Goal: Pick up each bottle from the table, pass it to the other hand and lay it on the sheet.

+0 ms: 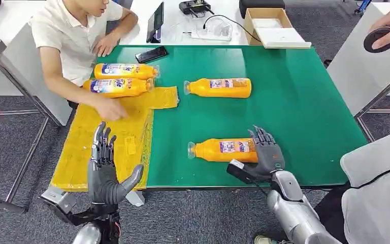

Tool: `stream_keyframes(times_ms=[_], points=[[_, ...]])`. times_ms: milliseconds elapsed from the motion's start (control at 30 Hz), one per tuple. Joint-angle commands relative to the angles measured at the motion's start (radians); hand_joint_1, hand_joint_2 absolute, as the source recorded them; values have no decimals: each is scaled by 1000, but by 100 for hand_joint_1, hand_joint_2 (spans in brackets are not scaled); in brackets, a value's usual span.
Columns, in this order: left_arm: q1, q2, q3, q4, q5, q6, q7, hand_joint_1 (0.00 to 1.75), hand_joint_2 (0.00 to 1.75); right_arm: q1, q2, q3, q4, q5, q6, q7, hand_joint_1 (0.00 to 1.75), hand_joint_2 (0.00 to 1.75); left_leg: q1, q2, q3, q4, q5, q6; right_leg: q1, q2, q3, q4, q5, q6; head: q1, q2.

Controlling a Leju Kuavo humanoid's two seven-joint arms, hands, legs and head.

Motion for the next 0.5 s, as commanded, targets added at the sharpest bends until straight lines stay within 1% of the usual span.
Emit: stream_keyframes(times_ms=[33, 67, 100, 133, 167, 233, 267, 300, 333, 367, 400, 467, 500], points=[[-36, 25, -29, 75, 16, -29, 36, 0, 175, -29, -7, 54, 164, 8, 108, 58, 0, 175, 1, 0, 5, -2, 0, -1, 1, -3, 6, -2, 0, -2, 0, 0], [-40, 27, -31, 81, 19, -40, 55, 0, 175, -34, -10, 65, 170, 17, 134, 72, 0, 175, 1, 0, 6, -1, 0, -1, 1, -2, 6, -2, 0, -1, 0, 0], [-43, 27, -31, 89, 28, -53, 73, 0, 175, -34, -10, 61, 173, 5, 158, 71, 103, 175, 1, 0, 7, -1, 0, 0, 1, -2, 7, -2, 0, -1, 0, 0], [-50, 28, -34, 102, 41, -69, 95, 0, 175, -33, -13, 64, 179, 1, 184, 66, 155, 175, 1, 0, 7, -1, 0, -1, 1, -3, 7, -3, 0, -2, 0, 0], [-55, 28, -34, 114, 43, -74, 104, 0, 175, -30, -16, 65, 181, -3, 196, 60, 168, 175, 1, 0, 7, -1, 0, -1, 1, -2, 8, -3, 0, -2, 0, 0], [-61, 28, -34, 131, 52, -85, 124, 0, 175, -23, -15, 63, 183, -14, 202, 51, 169, 175, 1, 0, 10, -2, 1, -1, 1, -3, 10, -4, 1, -2, 0, 0], [-65, 28, -34, 143, 62, -95, 140, 0, 175, -19, -16, 68, 188, -16, 218, 50, 175, 175, 1, 0, 12, -2, 0, 0, 1, -2, 12, -4, 0, -2, 0, 0], [-66, 28, -35, 145, 65, -99, 143, 0, 175, -18, -15, 67, 189, -19, 222, 48, 175, 175, 1, -1, 12, -2, 1, -1, 2, -4, 11, -5, 1, -2, 0, 0], [-67, 28, -34, 147, 65, -99, 143, 0, 175, -15, -15, 67, 188, -20, 219, 47, 175, 175, 1, -2, 14, -2, 0, -1, 2, -4, 11, -5, 0, -2, 0, 0], [-67, 28, -34, 147, 65, -99, 143, 0, 175, -15, -15, 67, 188, -20, 219, 47, 175, 175, 1, -1, 16, -1, -1, 0, 2, -3, 7, -5, -1, -2, 0, 0], [-67, 28, -34, 147, 65, -99, 143, 0, 175, -15, -15, 67, 188, -20, 219, 47, 175, 175, 2, -2, 15, -2, 0, -1, 2, -4, 6, -6, -1, -3, 0, 0], [-66, 31, -34, 146, 76, -111, 155, 0, 175, -16, -14, 64, 190, -34, 240, 41, 175, 175, 1, -1, 17, -2, -1, 0, 2, -3, 8, -6, -1, -2, 0, 0], [-66, 30, -34, 146, 76, -112, 155, 0, 175, -15, -15, 65, 189, -36, 244, 39, 175, 175, 2, -2, 16, -4, -1, -1, 3, -4, 8, -7, 0, -2, 0, 0]])
